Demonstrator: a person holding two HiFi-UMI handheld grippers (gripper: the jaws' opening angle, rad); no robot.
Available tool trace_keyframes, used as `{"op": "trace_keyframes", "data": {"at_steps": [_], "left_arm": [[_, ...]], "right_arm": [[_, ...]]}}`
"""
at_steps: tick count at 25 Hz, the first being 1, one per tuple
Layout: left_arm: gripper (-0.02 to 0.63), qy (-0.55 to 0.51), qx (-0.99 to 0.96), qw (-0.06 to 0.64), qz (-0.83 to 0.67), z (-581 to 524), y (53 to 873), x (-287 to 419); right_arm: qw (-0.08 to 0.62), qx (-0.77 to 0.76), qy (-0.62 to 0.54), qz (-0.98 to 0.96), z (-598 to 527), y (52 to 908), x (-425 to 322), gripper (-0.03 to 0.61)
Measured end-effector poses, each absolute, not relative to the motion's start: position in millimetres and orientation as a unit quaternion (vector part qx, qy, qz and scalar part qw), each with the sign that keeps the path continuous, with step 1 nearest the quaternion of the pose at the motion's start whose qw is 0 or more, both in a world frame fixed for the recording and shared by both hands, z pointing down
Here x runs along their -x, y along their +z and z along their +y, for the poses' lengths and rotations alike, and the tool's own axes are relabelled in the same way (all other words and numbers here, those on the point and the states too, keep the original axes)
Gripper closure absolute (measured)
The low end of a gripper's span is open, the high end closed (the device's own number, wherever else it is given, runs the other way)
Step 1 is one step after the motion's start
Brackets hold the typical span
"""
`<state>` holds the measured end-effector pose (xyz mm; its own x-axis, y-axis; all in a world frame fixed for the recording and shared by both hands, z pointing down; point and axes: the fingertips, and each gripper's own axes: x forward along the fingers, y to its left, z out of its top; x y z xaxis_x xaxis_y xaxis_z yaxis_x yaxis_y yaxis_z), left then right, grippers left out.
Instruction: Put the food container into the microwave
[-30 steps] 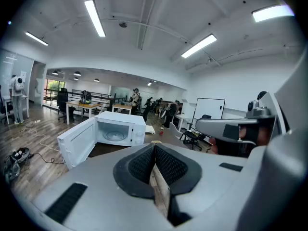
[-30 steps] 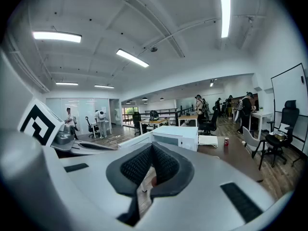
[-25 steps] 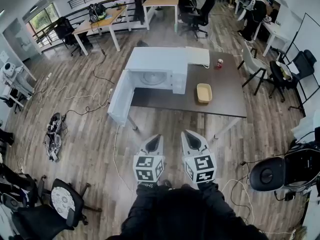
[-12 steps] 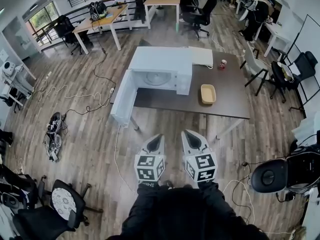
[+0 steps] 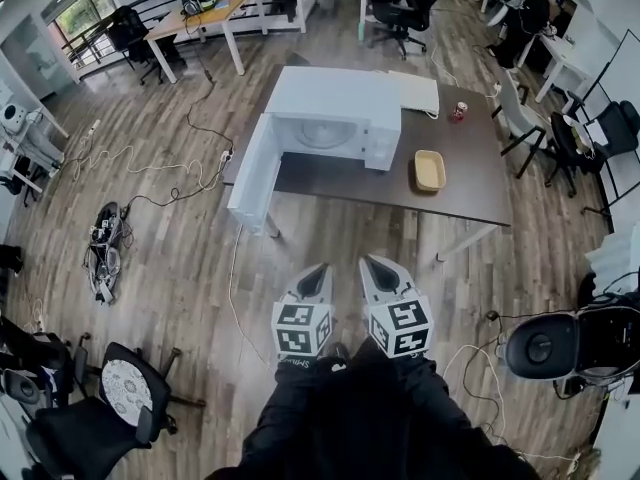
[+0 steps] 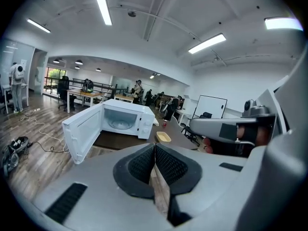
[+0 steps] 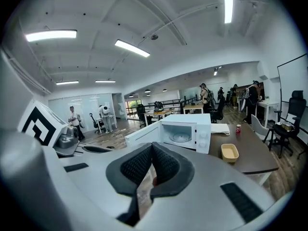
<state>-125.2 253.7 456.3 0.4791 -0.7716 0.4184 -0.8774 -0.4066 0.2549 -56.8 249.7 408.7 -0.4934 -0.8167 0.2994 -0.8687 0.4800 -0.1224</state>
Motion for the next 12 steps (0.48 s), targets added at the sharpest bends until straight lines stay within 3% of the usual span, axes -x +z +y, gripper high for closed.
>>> {"op": "trace_keyframes", "data": {"at_steps": [12], "left_arm": [[0.580,0.111,-0.803,0.260,-0.524,203.6,481.0,160.1]], "right_arm": [[0.141,-0.469,0.139,-0.861,201.6,436.0,78.3,0.555]]}}
